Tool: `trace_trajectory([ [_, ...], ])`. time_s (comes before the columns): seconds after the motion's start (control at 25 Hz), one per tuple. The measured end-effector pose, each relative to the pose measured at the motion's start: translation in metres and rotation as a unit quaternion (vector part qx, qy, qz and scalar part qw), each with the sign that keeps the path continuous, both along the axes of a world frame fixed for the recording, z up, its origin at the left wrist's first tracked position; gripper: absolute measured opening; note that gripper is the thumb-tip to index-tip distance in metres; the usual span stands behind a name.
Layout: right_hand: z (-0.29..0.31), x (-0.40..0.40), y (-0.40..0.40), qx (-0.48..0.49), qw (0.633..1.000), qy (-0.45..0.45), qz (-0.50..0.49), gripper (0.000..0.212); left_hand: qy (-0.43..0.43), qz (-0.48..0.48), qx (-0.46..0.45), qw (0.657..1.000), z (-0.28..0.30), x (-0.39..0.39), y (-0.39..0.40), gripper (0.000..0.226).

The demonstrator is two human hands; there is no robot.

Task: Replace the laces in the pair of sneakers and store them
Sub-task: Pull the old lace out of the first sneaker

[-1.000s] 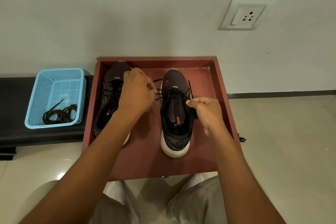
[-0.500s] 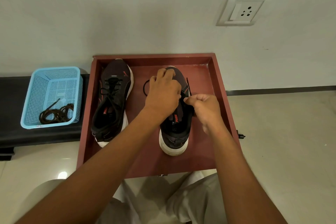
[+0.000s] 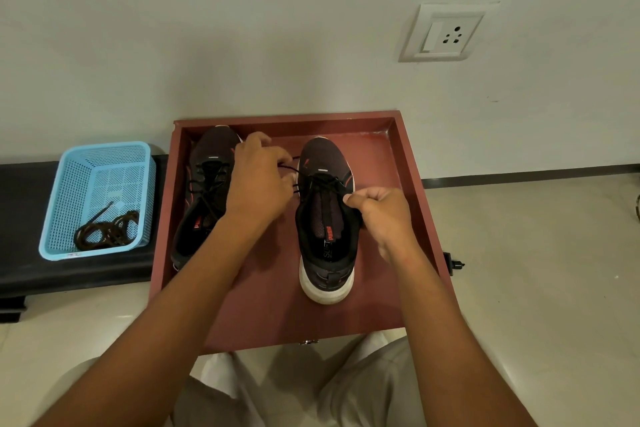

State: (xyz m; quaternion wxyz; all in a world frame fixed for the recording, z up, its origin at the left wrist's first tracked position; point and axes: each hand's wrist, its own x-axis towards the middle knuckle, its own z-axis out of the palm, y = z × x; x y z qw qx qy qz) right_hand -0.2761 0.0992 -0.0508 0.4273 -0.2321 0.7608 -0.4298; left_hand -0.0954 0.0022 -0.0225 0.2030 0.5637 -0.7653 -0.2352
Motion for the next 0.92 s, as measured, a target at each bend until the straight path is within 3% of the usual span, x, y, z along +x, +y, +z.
trace_trajectory([
  [0.08,0.001,0.000,0.000,-0.001,1.000,0.004,0.005,0.008,-0.008,-0.060,-0.028,0.998,0.006,-0.014,0.012,0.029],
  [0.2,0.000,-0.001,0.001,-0.008,1.000,-0.003,0.013,0.008,-0.099,-0.149,-0.031,0.983,0.008,-0.041,0.026,0.023],
  [0.28,0.000,-0.002,0.001,-0.010,1.000,-0.007,0.016,0.008,-0.139,-0.152,-0.025,0.978,0.003,-0.049,0.027,0.015],
  [0.4,0.000,-0.002,0.000,-0.008,1.000,-0.001,0.018,0.008,-0.129,-0.157,-0.035,0.979,-0.002,-0.050,0.025,0.008],
  [0.68,0.001,-0.002,0.000,0.003,1.000,-0.003,0.011,0.009,-0.045,-0.036,-0.031,0.998,0.018,-0.008,-0.004,0.007],
  [0.92,0.008,0.002,0.002,0.006,1.000,-0.003,0.010,0.008,-0.041,0.059,-0.051,0.996,0.022,0.028,-0.029,0.009],
])
